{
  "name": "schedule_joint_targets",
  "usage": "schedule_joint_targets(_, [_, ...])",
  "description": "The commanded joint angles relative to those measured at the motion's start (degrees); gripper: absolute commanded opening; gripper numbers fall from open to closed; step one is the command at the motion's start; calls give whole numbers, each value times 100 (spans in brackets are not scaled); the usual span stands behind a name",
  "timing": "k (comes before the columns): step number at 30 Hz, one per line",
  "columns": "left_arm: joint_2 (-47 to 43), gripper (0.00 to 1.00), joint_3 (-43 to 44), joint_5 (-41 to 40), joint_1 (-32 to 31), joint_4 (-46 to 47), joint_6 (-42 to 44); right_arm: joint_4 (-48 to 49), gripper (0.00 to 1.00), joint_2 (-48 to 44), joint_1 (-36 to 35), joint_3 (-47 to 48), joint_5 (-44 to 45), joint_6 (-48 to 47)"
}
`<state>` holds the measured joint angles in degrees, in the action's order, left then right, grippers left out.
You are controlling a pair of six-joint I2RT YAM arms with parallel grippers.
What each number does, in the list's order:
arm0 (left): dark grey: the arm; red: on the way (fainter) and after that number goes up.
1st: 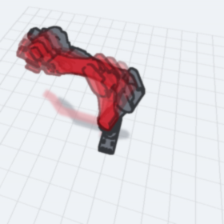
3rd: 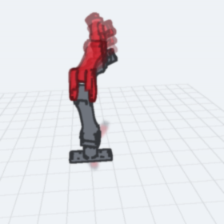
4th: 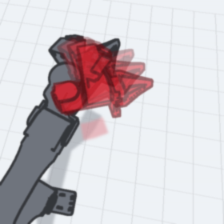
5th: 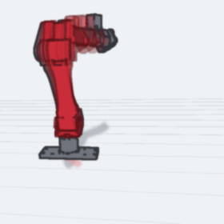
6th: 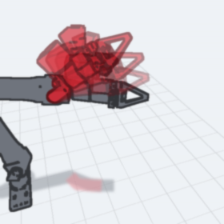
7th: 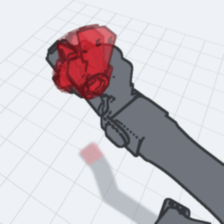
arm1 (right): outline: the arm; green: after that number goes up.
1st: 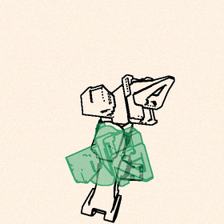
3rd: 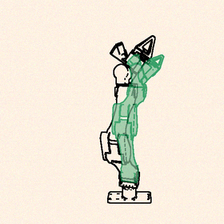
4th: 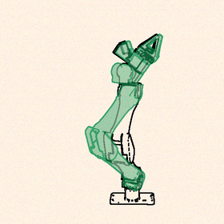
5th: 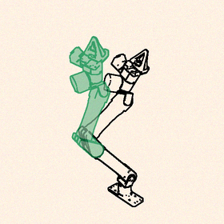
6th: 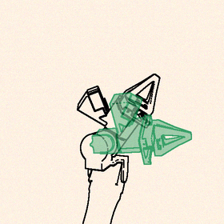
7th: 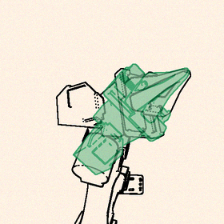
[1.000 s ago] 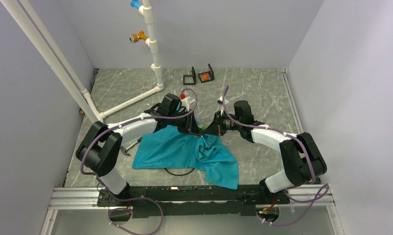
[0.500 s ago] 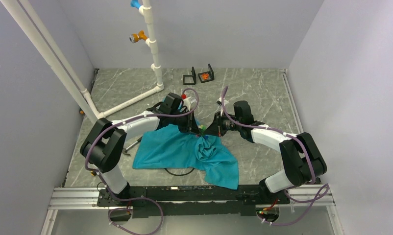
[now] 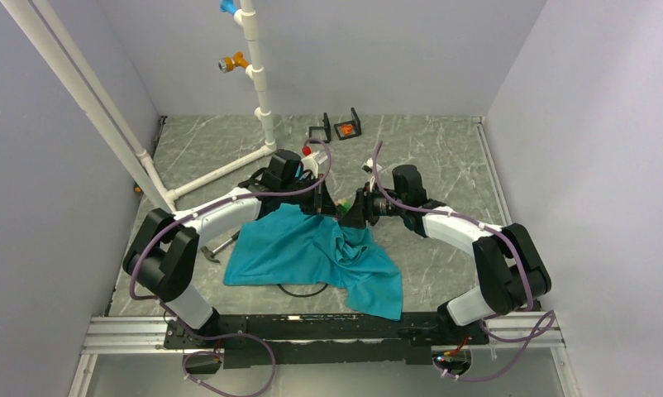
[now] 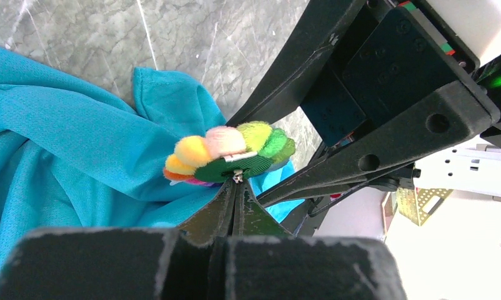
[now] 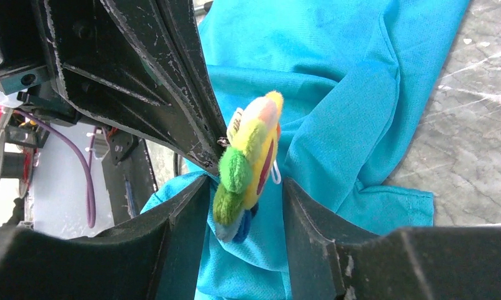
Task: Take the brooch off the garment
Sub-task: Remove the brooch from the clothes.
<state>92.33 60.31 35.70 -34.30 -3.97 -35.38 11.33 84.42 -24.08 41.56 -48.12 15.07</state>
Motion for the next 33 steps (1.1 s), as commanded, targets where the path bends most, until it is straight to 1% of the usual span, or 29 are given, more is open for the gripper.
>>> schedule_joint_targets(1, [-217, 0, -3, 95, 12, 213, 92, 198, 49, -115, 46, 201, -120, 43])
schedule_joint_targets(3, [-232, 0, -17, 122, 12, 238, 72, 166, 50, -117, 81, 234, -62, -24])
schedule_joint_targets(7, [-242, 0, -13, 131, 12, 232, 70, 86, 45, -138, 96, 217, -8, -224])
schedule_joint_targets(13, [-233, 0, -37, 110, 21, 210, 100, 41, 46, -230, 332, 201, -170, -244])
schedule_joint_targets(16, [-198, 0, -8, 122, 21, 221, 70, 87, 43, -226, 368, 276, -263, -200])
schedule_joint_targets(20, [-155, 0, 33, 142, 27, 215, 64, 180, 46, -210, 369, 307, -427, -85])
schedule_joint_targets(25, [-139, 0, 71, 161, 20, 246, 31, 284, 45, -185, 339, 302, -410, -16])
schedule_joint_targets(29, [-141, 0, 73, 197, 25, 279, 12, 310, 38, -118, 291, 276, -308, -52])
schedule_joint_targets(31, [-145, 0, 68, 209, 20, 275, 0, 272, 30, -96, 289, 252, -246, -101])
schedule_joint_targets(33, [-153, 0, 83, 223, 29, 272, 0, 210, 19, -89, 282, 256, -195, -166])
